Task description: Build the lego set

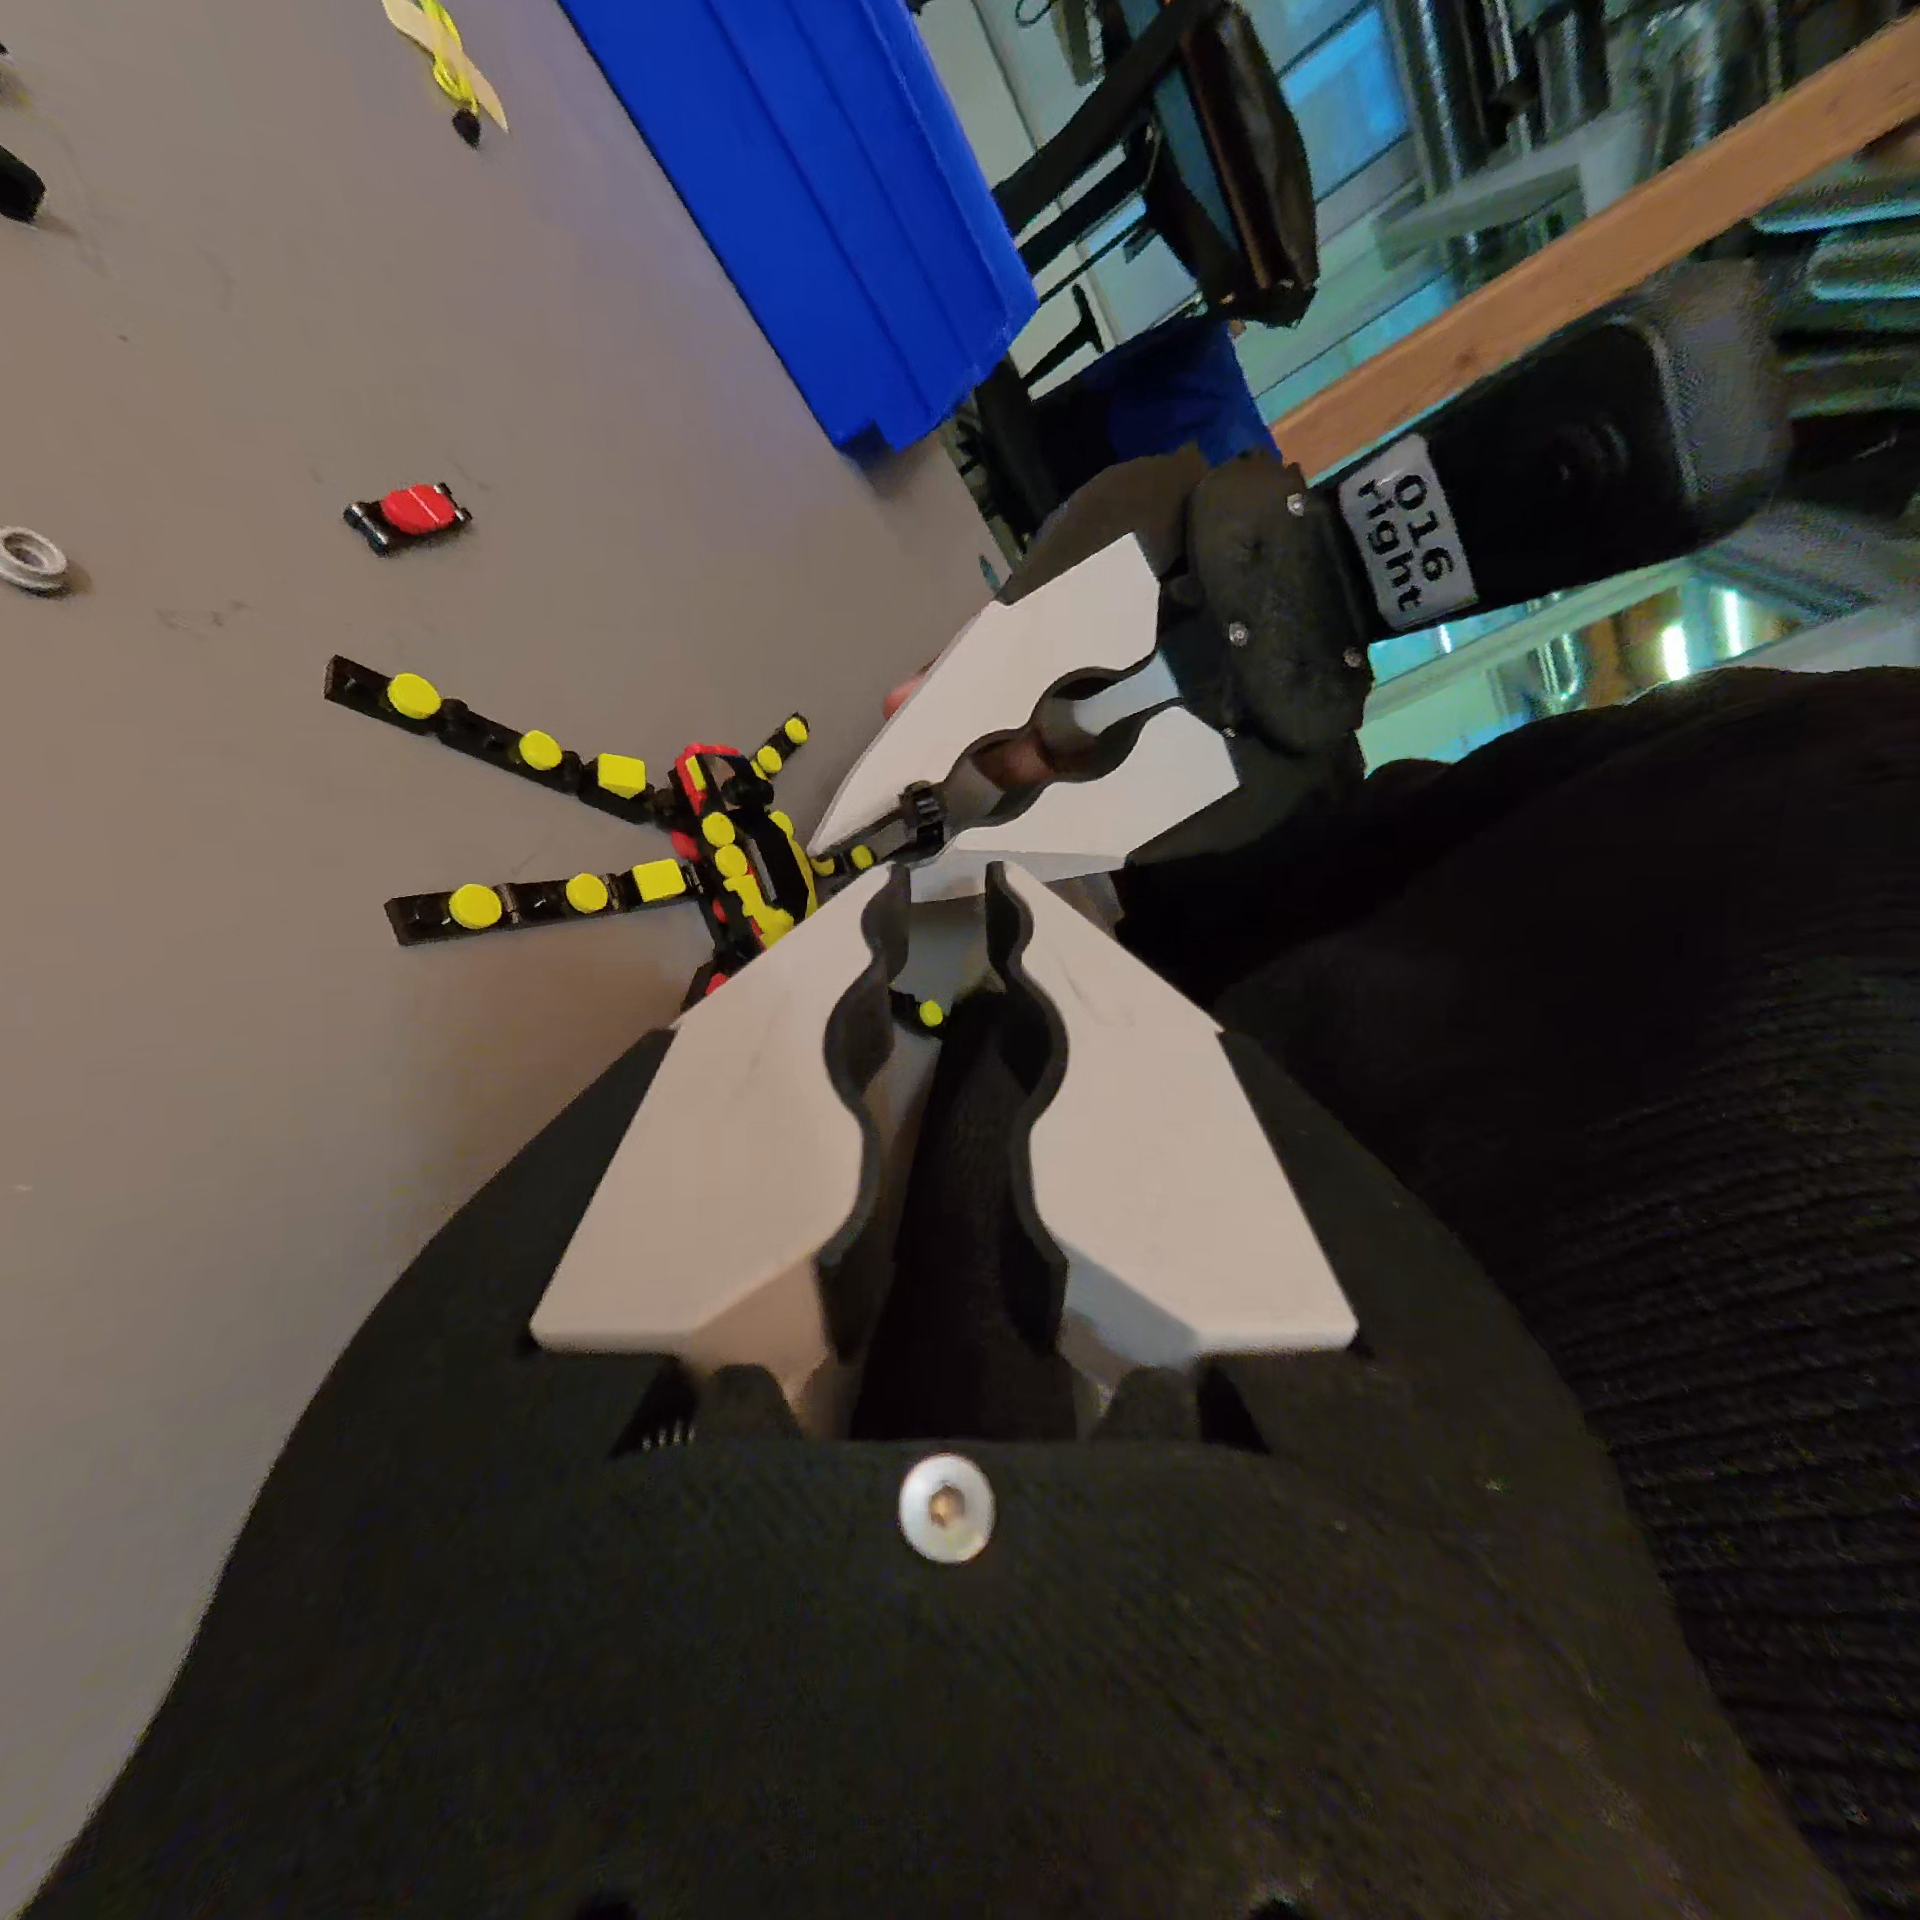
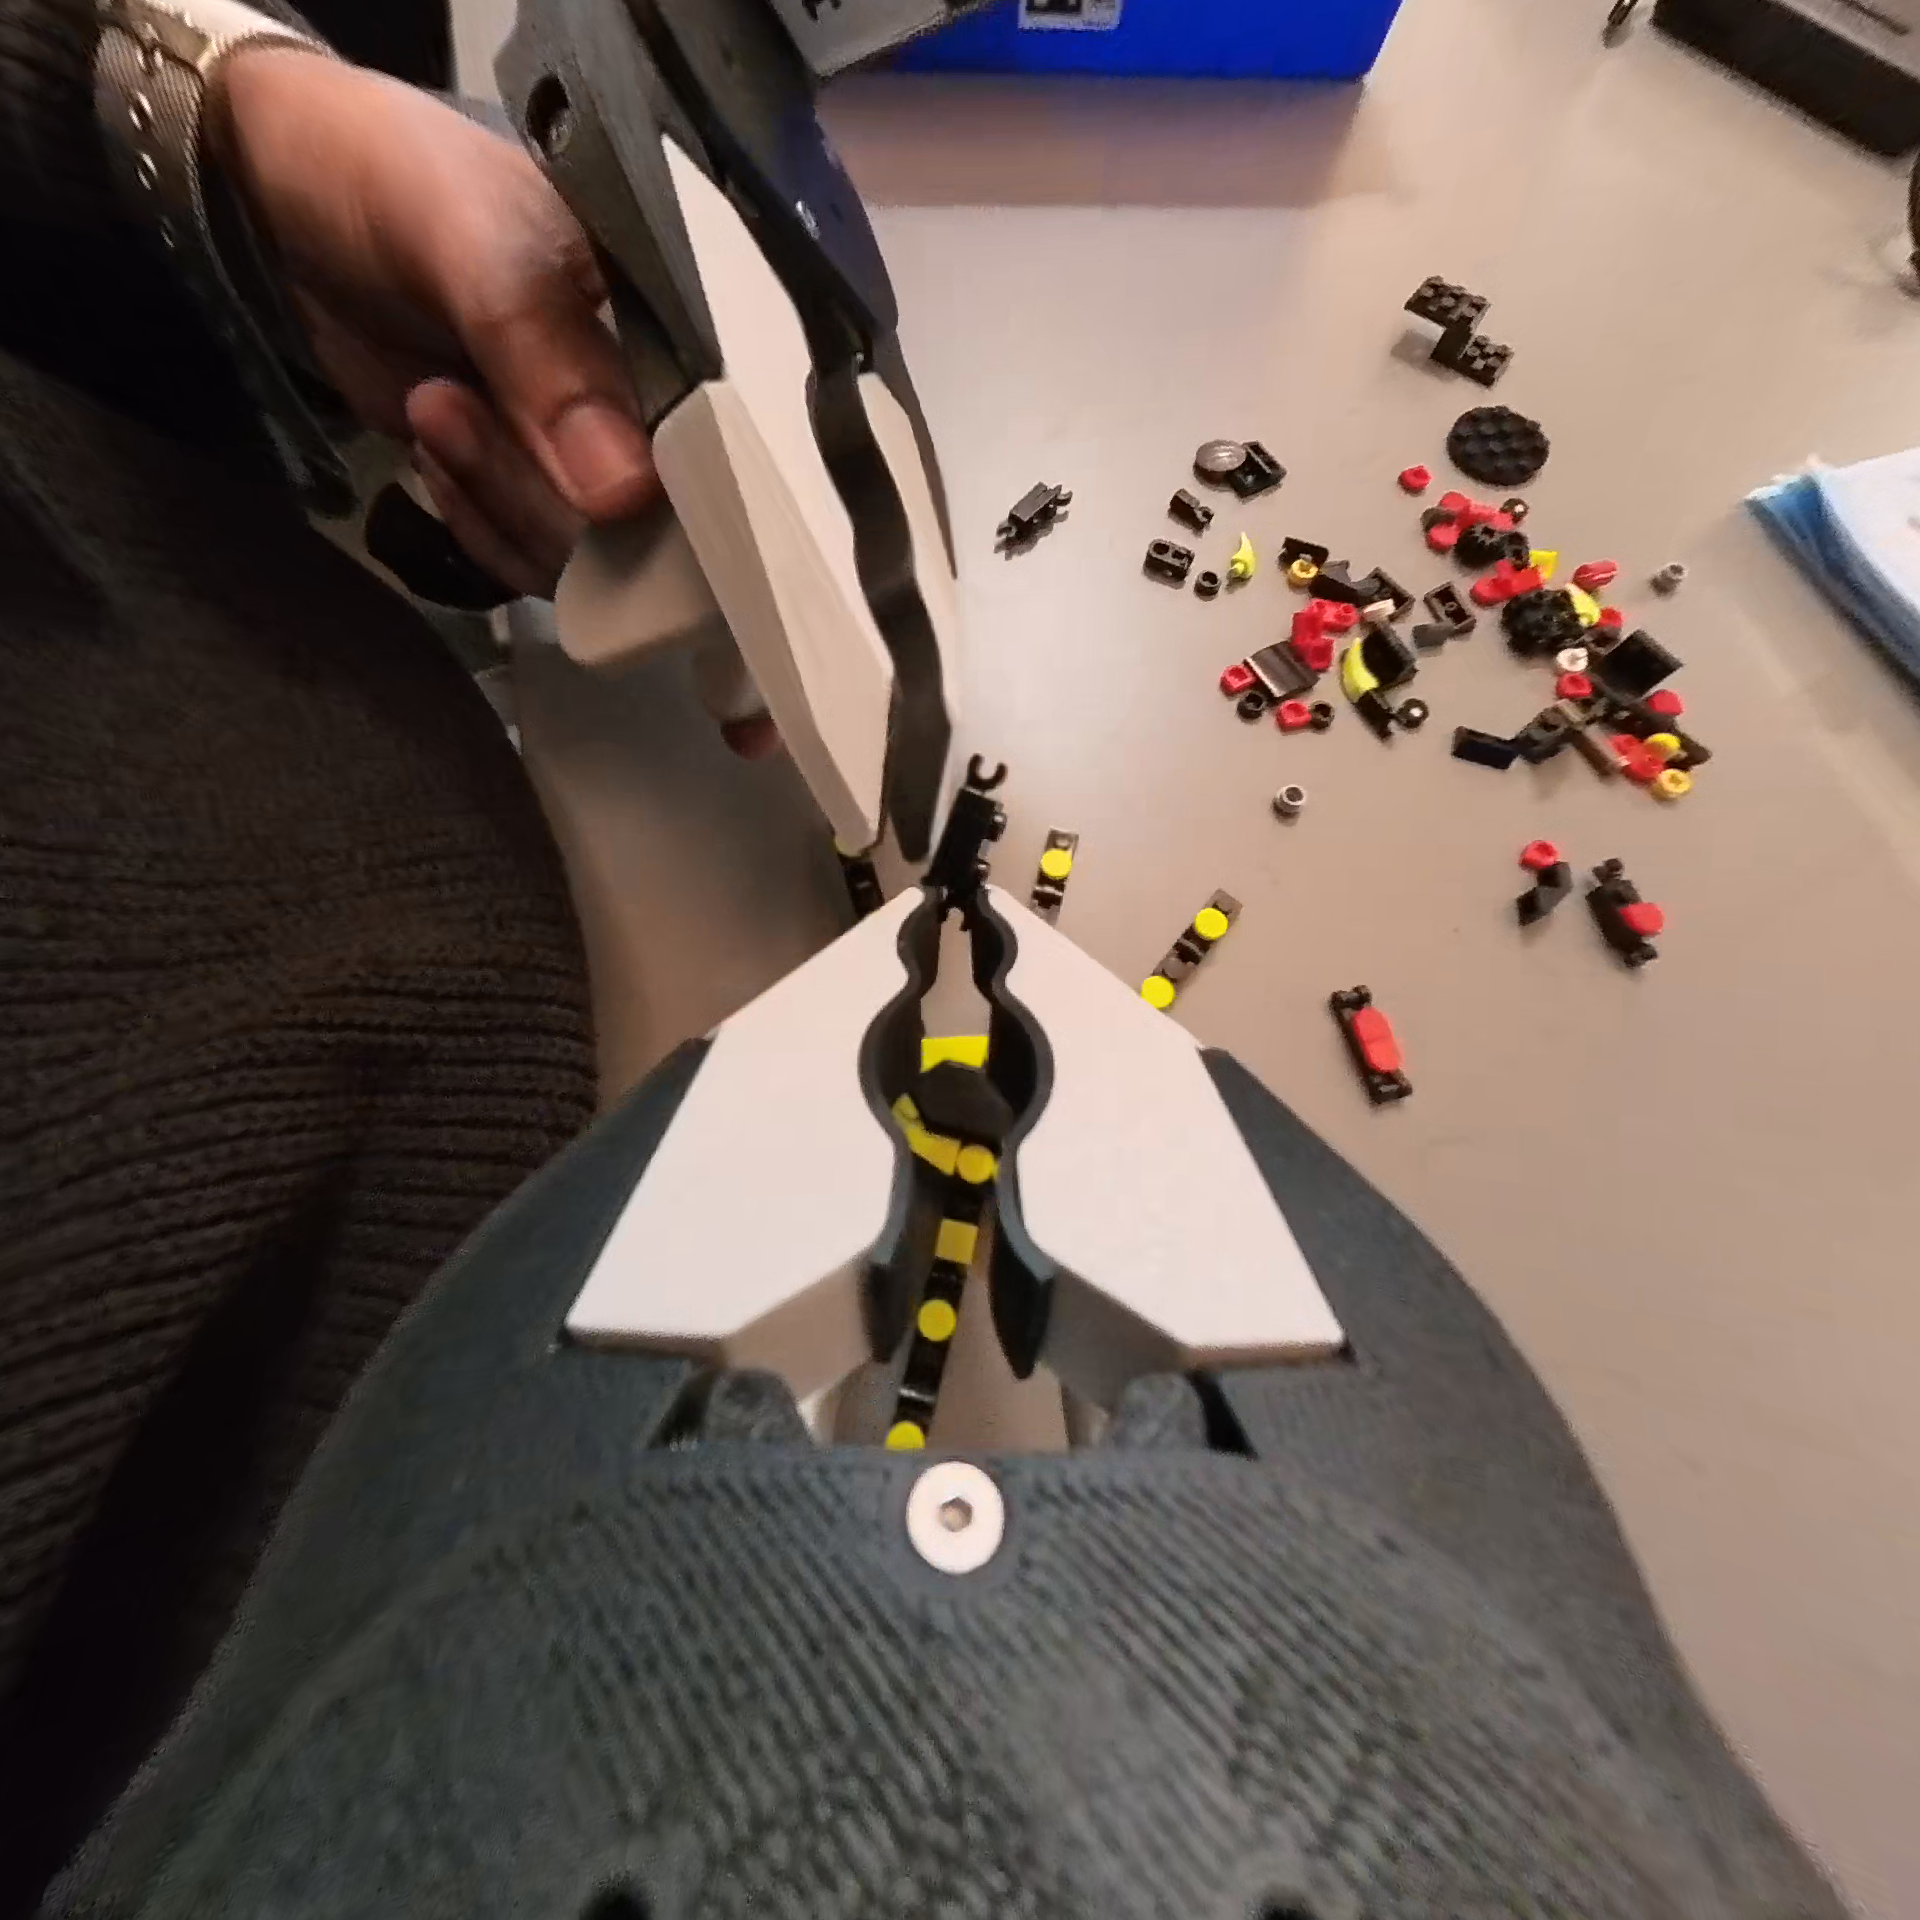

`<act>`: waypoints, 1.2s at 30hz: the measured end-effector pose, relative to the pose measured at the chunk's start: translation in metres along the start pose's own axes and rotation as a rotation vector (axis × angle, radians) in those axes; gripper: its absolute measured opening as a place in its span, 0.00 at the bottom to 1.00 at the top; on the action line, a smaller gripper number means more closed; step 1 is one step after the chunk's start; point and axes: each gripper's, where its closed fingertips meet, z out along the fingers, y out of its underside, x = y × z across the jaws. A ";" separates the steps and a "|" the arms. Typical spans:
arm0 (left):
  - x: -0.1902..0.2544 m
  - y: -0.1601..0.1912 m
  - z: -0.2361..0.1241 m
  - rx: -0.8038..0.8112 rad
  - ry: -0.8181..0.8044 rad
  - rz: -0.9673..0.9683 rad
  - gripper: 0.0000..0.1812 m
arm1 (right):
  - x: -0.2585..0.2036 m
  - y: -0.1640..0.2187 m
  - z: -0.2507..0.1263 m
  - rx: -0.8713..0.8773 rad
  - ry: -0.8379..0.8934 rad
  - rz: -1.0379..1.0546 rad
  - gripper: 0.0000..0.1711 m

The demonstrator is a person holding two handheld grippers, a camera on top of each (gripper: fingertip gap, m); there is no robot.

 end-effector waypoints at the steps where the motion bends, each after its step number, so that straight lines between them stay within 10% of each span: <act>1: 0.000 -0.001 -0.001 0.005 0.004 -0.003 0.07 | 0.000 -0.001 0.000 0.008 -0.006 0.011 0.02; 36: -0.002 -0.011 -0.005 0.076 0.012 -0.037 0.04 | 0.002 -0.010 0.004 0.014 0.099 -0.121 0.02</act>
